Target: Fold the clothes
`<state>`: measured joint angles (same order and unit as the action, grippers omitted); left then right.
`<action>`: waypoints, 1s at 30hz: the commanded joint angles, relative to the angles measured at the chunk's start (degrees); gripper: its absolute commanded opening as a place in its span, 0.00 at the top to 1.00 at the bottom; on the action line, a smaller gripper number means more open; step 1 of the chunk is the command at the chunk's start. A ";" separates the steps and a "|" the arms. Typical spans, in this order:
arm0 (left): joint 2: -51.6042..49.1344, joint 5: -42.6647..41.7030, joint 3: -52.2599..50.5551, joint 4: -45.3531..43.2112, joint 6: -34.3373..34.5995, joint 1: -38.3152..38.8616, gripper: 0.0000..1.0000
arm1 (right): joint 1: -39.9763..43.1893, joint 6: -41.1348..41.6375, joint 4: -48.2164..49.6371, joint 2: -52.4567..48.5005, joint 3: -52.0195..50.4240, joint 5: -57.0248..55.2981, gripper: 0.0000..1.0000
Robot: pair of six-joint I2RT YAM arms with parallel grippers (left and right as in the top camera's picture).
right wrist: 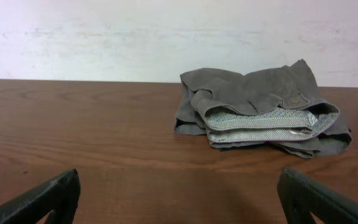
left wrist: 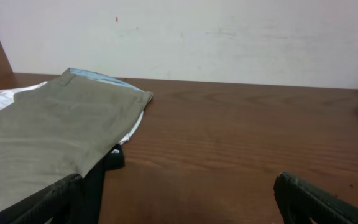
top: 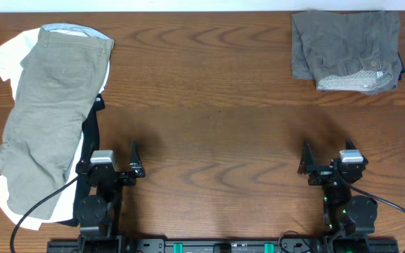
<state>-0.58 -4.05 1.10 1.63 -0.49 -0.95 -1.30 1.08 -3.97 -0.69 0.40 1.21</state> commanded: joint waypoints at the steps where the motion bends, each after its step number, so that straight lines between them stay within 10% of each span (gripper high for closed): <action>1: 0.35 0.24 -0.87 2.19 -0.98 0.24 0.02 | 0.37 0.79 -0.28 0.35 -0.09 -0.57 0.01; 30: 0.35 0.26 -0.87 2.19 -0.98 0.24 0.02 | 0.37 0.79 -0.28 0.35 -0.09 -0.55 0.01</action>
